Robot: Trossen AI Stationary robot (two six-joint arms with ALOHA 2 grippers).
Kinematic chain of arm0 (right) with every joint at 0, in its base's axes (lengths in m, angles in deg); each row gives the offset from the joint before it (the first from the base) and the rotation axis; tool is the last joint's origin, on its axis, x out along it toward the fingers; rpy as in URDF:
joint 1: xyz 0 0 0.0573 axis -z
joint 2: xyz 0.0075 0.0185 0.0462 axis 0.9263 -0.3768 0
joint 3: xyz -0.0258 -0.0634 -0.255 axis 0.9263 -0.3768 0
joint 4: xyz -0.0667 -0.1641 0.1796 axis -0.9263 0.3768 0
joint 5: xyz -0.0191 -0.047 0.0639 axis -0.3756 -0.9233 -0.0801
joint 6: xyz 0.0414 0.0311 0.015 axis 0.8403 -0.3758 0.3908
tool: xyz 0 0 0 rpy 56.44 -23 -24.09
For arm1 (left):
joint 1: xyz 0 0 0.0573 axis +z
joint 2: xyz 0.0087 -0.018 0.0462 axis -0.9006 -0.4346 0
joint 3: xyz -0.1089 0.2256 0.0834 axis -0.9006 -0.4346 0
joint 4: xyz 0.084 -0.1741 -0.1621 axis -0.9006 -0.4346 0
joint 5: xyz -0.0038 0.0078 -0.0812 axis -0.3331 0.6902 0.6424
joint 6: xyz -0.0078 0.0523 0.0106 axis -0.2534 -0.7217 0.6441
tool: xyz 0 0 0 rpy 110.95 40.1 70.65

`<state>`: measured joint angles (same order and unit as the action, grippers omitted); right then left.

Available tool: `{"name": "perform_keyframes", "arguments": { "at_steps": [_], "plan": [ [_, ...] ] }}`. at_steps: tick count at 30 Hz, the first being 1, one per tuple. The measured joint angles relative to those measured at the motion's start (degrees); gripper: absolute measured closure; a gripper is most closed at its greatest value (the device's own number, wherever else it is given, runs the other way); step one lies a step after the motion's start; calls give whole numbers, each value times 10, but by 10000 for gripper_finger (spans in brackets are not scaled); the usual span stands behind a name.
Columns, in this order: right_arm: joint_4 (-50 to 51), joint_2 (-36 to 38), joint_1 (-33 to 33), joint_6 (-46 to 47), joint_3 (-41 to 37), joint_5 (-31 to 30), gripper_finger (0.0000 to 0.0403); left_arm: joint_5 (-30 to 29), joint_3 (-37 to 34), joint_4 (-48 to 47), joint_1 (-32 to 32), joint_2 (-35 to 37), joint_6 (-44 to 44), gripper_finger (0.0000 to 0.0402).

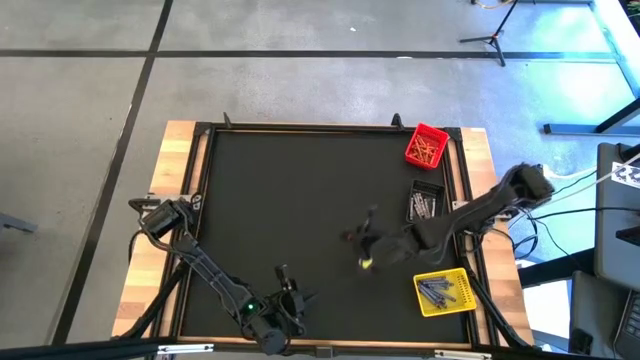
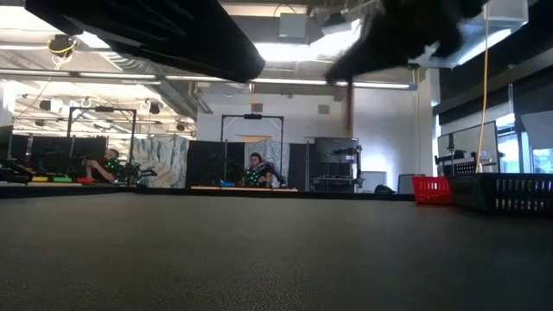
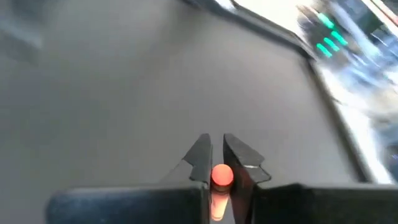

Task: Sort crayons
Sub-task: Put the orange crayon into the red bin

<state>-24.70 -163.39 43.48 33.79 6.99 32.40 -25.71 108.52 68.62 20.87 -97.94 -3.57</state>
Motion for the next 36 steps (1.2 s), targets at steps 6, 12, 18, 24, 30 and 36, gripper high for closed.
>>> {"name": "perform_keyframes", "arguments": {
  "at_steps": [6, 12, 18, 24, 30, 36],
  "plan": [
    [211, 87, 88, 56, 0, -76, 391, 0, 0, -3, -1, 0, -13, 284],
    [314, 130, 234, 99, 0, -69, 381, 8, 0, -4, -2, 0, -13, 284],
    [353, 129, 398, 75, -6, -52, 390, 26, 0, -5, -3, 0, -13, 285],
    [321, 128, 549, 58, -53, -16, 371, 26, 0, -5, -3, 0, -14, 285],
    [258, 128, 642, 28, -97, 40, 383, 26, 0, -5, -3, 0, -14, 285],
    [251, 125, 687, 32, -107, 57, 345, 27, 0, -5, -2, 0, -14, 285]
  ]
}}
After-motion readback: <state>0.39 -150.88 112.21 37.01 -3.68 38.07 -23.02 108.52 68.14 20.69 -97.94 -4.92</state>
